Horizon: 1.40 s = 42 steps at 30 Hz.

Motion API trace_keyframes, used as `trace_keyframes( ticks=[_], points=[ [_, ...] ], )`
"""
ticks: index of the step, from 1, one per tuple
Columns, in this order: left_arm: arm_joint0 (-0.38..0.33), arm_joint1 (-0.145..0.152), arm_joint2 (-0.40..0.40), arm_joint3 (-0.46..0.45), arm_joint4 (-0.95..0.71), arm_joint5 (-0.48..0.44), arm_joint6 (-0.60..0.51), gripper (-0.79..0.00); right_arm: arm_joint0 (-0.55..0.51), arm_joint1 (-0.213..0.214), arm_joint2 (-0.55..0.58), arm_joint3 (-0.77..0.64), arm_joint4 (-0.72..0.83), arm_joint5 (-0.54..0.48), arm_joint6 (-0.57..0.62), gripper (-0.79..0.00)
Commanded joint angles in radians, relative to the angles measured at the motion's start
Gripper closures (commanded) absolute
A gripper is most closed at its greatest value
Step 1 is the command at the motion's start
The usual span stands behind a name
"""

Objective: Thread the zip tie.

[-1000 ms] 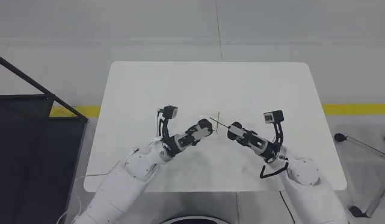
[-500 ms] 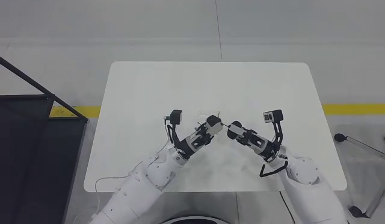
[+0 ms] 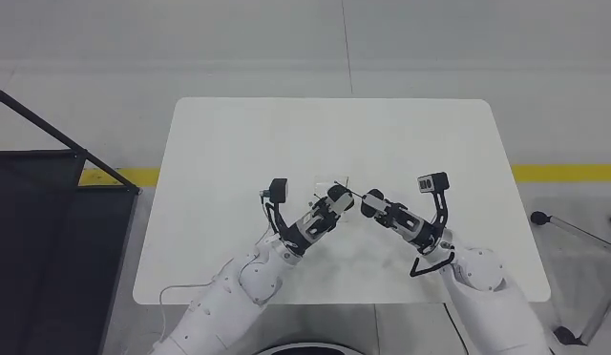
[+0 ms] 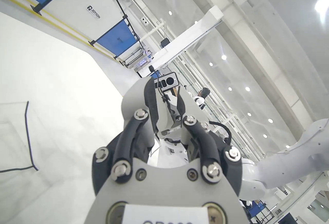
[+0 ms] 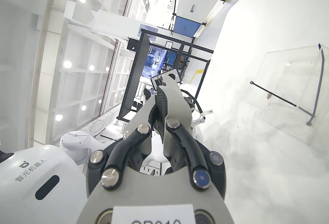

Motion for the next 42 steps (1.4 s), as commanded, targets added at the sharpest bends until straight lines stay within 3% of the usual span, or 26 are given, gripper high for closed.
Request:
trace_keyframes(
  ticks=[1, 17, 24, 35, 42],
  points=[
    [0.001, -0.003, -0.002, 0.004, 0.002, -0.002, 0.001, -0.246, 0.0, 0.0, 0.0, 0.0, 0.001, 0.001, -0.001, 0.0],
    [0.004, -0.02, -0.021, 0.016, -0.014, -0.017, -0.027, -0.215, 0.0, -0.001, 0.0, -0.001, -0.008, 0.003, 0.007, 0.0],
    [0.004, -0.026, -0.027, 0.02, -0.024, -0.022, -0.051, -0.151, -0.001, -0.002, -0.001, -0.001, -0.012, 0.003, 0.004, 0.0],
    [0.008, -0.034, -0.042, 0.024, -0.025, -0.028, -0.061, -0.197, -0.001, -0.002, -0.001, -0.001, -0.014, 0.003, 0.008, 0.0],
    [0.012, -0.04, -0.051, 0.025, -0.019, -0.032, -0.065, -0.175, -0.001, -0.002, -0.001, -0.002, -0.015, 0.005, 0.013, 0.0]
  ],
)
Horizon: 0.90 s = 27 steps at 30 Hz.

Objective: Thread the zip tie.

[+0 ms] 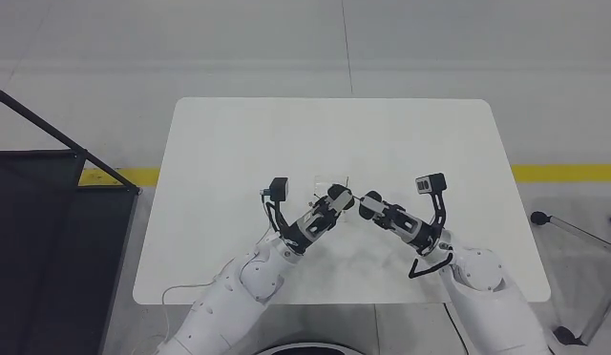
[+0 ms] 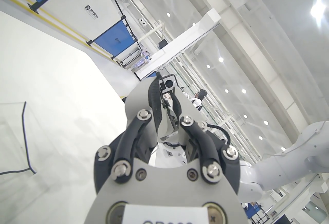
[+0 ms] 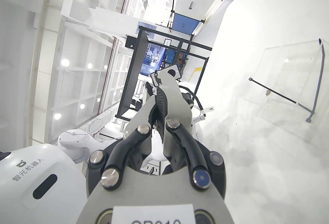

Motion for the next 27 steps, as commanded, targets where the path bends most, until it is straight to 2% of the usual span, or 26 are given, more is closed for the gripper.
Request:
trace_keyframes(
  ticks=[1, 14, 27],
  points=[
    [0.0, -0.001, -0.002, 0.001, 0.002, 0.0, -0.004, -0.163, 0.0, 0.0, 0.0, 0.0, -0.001, 0.001, 0.001, 0.0],
    [0.006, -0.01, -0.016, 0.002, 0.007, -0.001, -0.015, 0.0, 0.0, 0.0, 0.0, -0.001, -0.006, 0.004, 0.0, 0.0],
    [0.01, -0.018, -0.027, 0.002, 0.008, -0.004, -0.031, 0.0, 0.002, -0.001, -0.002, 0.0, -0.008, 0.007, 0.001, 0.0]
  ],
)
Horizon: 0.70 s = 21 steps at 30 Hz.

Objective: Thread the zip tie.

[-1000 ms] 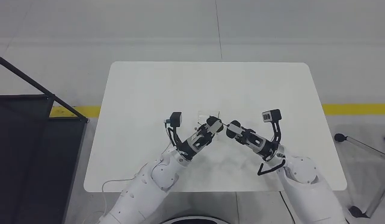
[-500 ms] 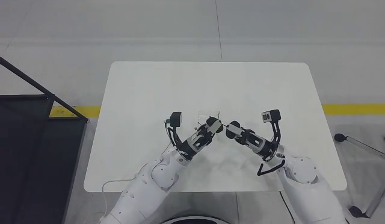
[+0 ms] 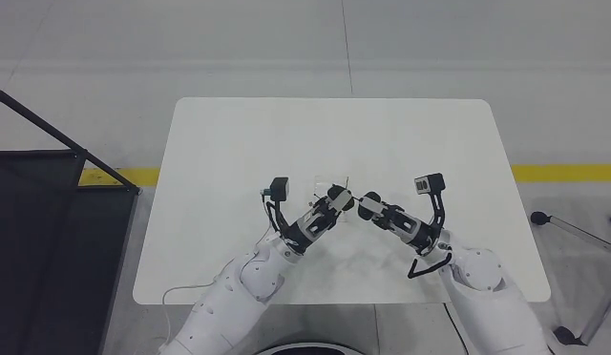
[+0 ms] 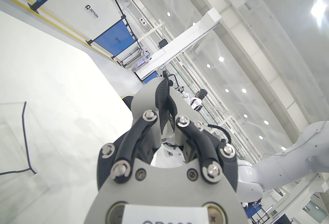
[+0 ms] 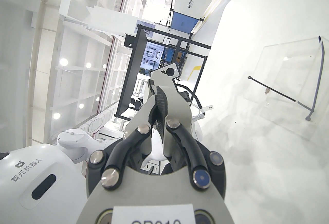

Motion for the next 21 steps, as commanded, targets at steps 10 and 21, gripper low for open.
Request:
trace_keyframes(
  ticks=[10, 21],
  points=[
    [0.013, 0.006, -0.068, -0.025, 0.015, 0.001, 0.019, 0.0, -0.003, 0.003, 0.027, -0.009, -0.003, 0.004, -0.018, -0.785],
    [0.175, 0.071, -0.314, -0.223, 0.001, 0.052, -0.129, 0.0, -0.052, 0.016, 0.039, -0.273, -0.432, 0.148, -0.138, -0.785]
  ],
)
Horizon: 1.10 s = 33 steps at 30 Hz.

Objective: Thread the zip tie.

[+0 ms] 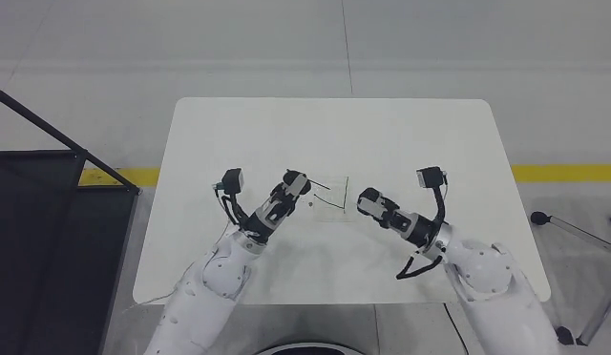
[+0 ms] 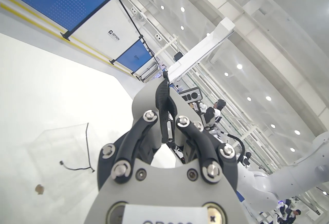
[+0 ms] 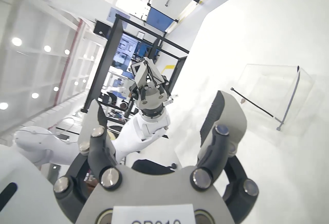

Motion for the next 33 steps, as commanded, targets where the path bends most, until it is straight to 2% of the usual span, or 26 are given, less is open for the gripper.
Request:
trace_keyframes(
  ticks=[1, 6, 9, 17, 20, 24, 28, 33],
  points=[
    [0.045, 0.012, -0.051, -0.052, -0.008, 0.015, -0.036, 0.0, -0.012, 0.001, -0.001, -0.049, -0.066, 0.032, -0.019, -0.785],
    [0.127, 0.036, -0.137, -0.16, -0.046, 0.072, -0.146, 0.0, -0.024, 0.002, 0.003, -0.074, -0.101, 0.052, -0.041, -0.785],
    [0.155, 0.049, -0.165, -0.202, -0.039, 0.051, -0.233, 0.0, -0.024, 0.002, 0.003, -0.074, -0.101, 0.052, -0.041, -0.785],
    [0.155, 0.049, -0.165, -0.202, -0.039, 0.051, -0.233, 0.0, -0.026, 0.003, 0.0, -0.086, -0.131, 0.052, -0.046, -0.785],
    [0.153, 0.047, -0.164, -0.212, -0.053, 0.104, -0.208, 0.0, -0.022, 0.004, -0.017, -0.137, -0.26, 0.084, -0.052, -0.785],
    [0.164, 0.051, -0.191, -0.218, -0.149, 0.165, -0.211, 0.0, 0.004, 0.004, -0.086, -0.227, -0.505, 0.189, -0.01, -0.785],
    [0.177, 0.06, -0.235, -0.222, -0.235, 0.172, -0.263, 0.0, 0.066, -0.003, -0.185, -0.266, -0.714, 0.311, 0.084, -0.785],
    [0.202, 0.072, -0.279, -0.229, -0.314, 0.177, -0.332, 0.0, 0.204, -0.03, -0.368, -0.255, -0.993, 0.474, 0.229, -0.785]
  ],
)
